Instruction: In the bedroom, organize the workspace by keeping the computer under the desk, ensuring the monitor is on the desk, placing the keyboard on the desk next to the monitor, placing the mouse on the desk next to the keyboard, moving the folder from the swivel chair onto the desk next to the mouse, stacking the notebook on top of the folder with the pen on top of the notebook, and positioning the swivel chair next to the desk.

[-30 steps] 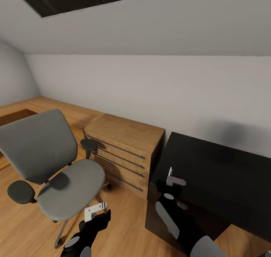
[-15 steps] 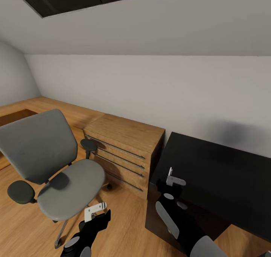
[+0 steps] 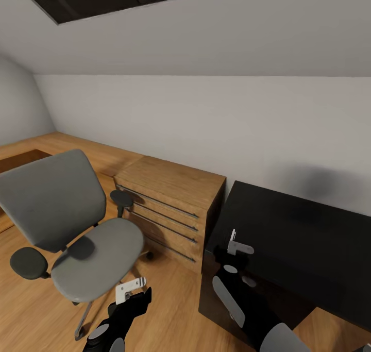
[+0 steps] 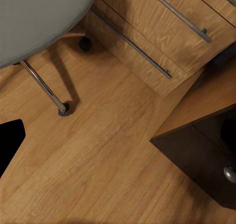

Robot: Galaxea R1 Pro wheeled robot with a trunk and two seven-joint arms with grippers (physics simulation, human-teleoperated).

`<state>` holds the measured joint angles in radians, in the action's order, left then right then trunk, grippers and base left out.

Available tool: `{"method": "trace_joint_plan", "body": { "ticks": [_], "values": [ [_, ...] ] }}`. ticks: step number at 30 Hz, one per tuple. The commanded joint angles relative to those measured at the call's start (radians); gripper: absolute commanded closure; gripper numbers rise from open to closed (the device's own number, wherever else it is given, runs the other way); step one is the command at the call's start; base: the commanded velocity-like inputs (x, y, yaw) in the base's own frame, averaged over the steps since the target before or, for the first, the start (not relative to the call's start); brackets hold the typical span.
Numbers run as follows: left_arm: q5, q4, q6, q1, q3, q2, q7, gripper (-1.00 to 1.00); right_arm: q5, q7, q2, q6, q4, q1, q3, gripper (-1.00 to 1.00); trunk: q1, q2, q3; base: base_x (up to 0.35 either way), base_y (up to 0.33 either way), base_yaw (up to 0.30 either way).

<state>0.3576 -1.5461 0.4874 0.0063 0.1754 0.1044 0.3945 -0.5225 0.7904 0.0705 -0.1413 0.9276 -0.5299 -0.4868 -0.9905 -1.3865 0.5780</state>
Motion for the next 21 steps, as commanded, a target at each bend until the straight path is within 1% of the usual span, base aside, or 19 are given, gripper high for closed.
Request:
{"method": "trace_joint_plan", "body": {
  "ticks": [1, 8, 21],
  "values": [
    [0.011, -0.002, 0.002, 0.0, 0.001, 0.0, 0.009, -1.0, -0.003, 0.007, 0.0, -0.011, 0.001, -0.001, -0.003, -1.0, 0.0, -0.001, 0.001, 0.0, 0.0, 0.0],
    [0.011, -0.002, 0.002, 0.0, 0.001, 0.0, 0.009, -1.0, -0.002, 0.006, 0.0, -0.042, 0.001, -0.001, -0.003, -1.0, 0.0, -0.001, 0.001, 0.0, 0.0, 0.0],
    [0.011, -0.002, 0.002, 0.0, 0.001, 0.0, 0.009, -1.0, -0.003, 0.005, 0.0, -0.052, 0.0, -0.001, -0.002, -1.0, 0.0, -0.001, 0.001, 0.0, 0.0, 0.0]
  ]
}}
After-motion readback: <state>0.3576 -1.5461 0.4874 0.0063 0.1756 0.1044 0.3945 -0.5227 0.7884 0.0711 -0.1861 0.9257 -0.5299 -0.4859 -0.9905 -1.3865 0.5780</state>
